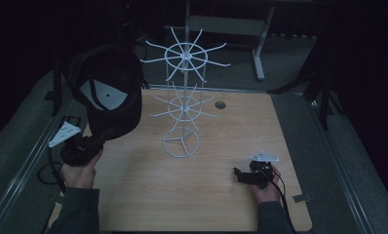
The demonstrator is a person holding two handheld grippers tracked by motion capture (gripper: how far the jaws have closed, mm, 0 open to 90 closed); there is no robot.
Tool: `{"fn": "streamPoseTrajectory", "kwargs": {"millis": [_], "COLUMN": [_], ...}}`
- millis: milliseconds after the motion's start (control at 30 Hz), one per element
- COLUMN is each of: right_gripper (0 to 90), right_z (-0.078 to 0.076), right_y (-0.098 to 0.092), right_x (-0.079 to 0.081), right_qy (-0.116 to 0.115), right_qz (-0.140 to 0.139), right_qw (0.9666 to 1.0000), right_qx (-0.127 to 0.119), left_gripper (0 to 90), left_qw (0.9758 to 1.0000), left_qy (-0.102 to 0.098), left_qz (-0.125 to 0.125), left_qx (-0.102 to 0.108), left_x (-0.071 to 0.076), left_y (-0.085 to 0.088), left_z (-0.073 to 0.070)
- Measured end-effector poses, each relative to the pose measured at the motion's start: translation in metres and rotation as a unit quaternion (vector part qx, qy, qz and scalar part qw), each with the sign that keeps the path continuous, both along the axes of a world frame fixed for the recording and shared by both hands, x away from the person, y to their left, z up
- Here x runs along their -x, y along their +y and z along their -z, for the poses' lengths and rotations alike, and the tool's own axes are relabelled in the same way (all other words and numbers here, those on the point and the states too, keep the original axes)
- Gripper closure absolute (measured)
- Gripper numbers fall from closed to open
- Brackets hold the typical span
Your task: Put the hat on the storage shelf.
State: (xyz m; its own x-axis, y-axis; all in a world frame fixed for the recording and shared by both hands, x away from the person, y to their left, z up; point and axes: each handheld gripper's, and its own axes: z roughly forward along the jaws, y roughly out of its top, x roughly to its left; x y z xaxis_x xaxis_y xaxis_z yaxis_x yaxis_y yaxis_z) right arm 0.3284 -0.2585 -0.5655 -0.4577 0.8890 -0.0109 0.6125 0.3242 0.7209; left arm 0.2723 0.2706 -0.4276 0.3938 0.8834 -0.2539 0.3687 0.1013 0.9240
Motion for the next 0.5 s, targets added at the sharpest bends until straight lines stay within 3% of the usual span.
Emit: {"fn": "streamPoseTrajectory", "kwargs": {"millis": [500], "right_gripper": [12.6], "right_z": [0.0000], "right_y": [0.0001], "right_x": [0.0000], "right_qy": [0.000], "right_qz": [0.001], "right_qw": [1.0000], "right_qx": [-0.001], "left_gripper": [86.1], "left_qw": [1.0000], "left_qy": [-0.005], "left_qz": [0.005], "left_qx": [-0.002], "left_x": [-0.0033], "left_y": [-0.0056], "left_z": [-0.0062]}}
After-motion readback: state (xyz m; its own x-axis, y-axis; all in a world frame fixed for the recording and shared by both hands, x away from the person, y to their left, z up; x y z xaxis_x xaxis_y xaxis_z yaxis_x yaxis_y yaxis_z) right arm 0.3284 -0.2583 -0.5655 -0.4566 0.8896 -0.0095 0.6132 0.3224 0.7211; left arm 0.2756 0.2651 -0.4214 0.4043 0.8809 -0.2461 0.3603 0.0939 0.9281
